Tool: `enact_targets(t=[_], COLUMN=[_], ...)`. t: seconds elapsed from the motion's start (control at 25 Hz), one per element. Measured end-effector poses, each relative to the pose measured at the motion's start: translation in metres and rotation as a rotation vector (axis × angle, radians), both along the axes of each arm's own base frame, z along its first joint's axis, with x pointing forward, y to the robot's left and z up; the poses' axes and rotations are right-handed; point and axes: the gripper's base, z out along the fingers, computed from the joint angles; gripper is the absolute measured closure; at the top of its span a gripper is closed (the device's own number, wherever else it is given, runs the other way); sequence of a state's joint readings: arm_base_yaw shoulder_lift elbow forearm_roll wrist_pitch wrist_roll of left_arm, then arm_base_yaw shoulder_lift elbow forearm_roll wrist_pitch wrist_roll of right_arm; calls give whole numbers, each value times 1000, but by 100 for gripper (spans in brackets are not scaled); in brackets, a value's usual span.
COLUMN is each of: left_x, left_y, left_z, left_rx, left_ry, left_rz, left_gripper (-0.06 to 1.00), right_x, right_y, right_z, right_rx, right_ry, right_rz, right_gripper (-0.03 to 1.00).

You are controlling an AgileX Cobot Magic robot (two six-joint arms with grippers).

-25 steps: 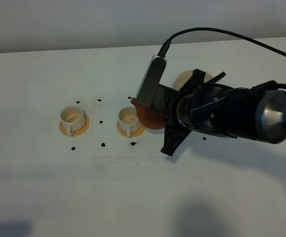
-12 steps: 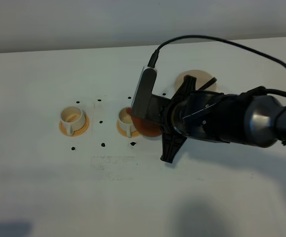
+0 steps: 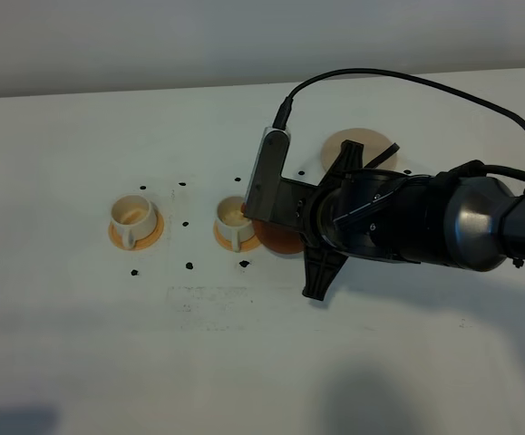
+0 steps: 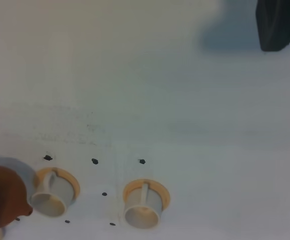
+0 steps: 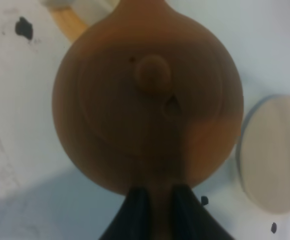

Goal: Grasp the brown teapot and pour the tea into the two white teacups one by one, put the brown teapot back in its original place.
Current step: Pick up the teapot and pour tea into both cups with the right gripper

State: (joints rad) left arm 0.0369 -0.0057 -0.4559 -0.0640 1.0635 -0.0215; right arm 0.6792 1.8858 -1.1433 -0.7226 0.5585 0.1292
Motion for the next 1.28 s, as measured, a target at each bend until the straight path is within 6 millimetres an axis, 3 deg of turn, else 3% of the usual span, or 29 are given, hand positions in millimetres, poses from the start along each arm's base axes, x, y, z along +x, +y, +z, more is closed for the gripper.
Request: enact_targets(t=[1.28], left_x=[0], left_y=[0], left_z=[0], left_rx=[2], left_ry=[0], left_rz=[-1], left_gripper=[62], right_x=[6], right_y=[2], right_z=[8], right_rx=[-106], right_ry=[-89], right_rz=[100], right_gripper=[87])
